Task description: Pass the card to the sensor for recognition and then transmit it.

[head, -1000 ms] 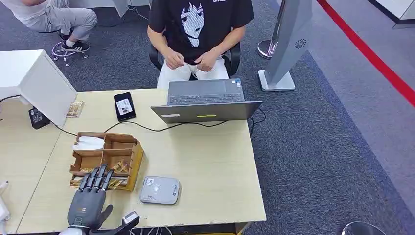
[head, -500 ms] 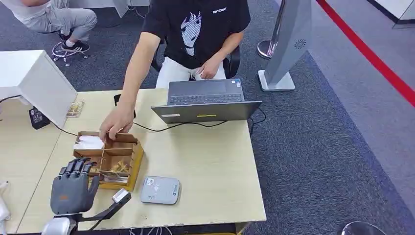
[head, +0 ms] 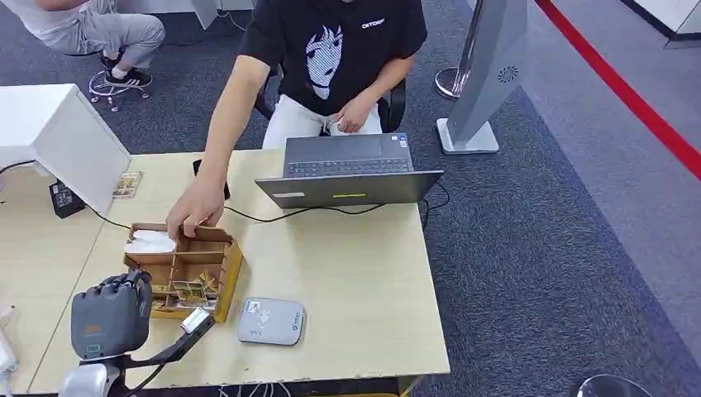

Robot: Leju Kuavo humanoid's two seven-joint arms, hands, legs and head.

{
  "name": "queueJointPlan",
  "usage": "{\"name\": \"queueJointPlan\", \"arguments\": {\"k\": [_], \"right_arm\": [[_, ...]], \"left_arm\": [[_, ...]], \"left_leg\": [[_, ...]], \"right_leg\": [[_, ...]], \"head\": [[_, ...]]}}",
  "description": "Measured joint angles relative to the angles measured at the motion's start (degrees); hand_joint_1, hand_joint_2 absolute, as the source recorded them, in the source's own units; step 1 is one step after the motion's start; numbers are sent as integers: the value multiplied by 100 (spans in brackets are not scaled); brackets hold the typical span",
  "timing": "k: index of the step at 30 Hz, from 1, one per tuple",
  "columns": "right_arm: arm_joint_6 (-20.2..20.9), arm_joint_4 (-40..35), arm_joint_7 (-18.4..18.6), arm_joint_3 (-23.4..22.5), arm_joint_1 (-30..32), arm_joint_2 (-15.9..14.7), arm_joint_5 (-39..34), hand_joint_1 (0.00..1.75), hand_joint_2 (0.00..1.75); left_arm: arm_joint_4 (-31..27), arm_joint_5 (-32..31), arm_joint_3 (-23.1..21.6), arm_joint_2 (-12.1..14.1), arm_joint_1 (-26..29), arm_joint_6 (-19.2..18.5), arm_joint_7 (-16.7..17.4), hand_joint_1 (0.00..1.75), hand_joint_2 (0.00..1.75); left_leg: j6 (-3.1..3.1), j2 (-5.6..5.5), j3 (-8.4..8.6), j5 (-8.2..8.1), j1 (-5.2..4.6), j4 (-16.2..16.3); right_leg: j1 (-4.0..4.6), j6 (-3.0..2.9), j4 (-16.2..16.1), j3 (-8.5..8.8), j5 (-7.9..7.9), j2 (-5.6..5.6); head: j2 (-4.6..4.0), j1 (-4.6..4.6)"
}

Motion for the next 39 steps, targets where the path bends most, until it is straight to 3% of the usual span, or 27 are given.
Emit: {"name": "queueJointPlan", "arguments": {"k": [14, 15, 16, 17, 22, 26, 31, 39], "right_arm": [[0, 0, 0, 0, 0, 0, 0, 0, 175], [0, 0, 0, 0, 0, 0, 0, 0, 175], [0, 0, 0, 0, 0, 0, 0, 0, 175], [0, 0, 0, 0, 0, 2, 0, 0, 175], [-2, 2, 0, 0, 0, 2, -7, 0, 175], [-11, 2, 0, 0, 5, 2, -37, 0, 175], [-13, 2, 0, 0, 5, 2, -42, 0, 175], [-13, 2, 0, 0, 5, 2, -42, 0, 175]], "left_arm": [[-44, 0, 37, -37, -2, 9, -33, 175, 175], [-44, 0, 37, -39, -2, 4, -37, 120, 175], [-44, 9, 37, -46, -2, -2, -52, 23, 175], [-44, 24, 37, -50, -2, -13, -76, 0, 175], [-52, 68, 39, -63, 0, -123, -206, 0, 175], [-172, 122, 33, 114, 121, -365, -354, 0, 175], [-190, 144, 31, 297, 251, -363, -363, 0, 175], [-190, 144, 31, 297, 251, -363, -363, 0, 175]], "left_leg": [[0, 0, 0, 0, 0, 0], [0, 0, 0, 0, 0, 0], [0, 0, 0, 0, 0, 0], [0, 0, 0, 0, 0, 0], [0, 0, 0, 0, 0, 0], [0, 2, 2, 0, 0, 0], [0, 1, 0, 0, 1, -1], [0, 1, 0, 0, 1, -1]], "right_leg": [[0, 0, 0, 0, 0, 0], [0, 0, 0, 0, 0, 0], [0, 0, 0, 0, 0, 0], [0, 0, 0, 0, 0, 0], [0, 0, 0, 0, 0, 0], [0, 0, 0, -2, 0, 5], [1, 0, 0, -2, -1, 3], [1, 0, 0, -2, -1, 3]], "head": [[0, 0], [0, 0], [0, 0], [0, 0], [0, 0], [0, -2], [0, 0], [0, 0]]}}
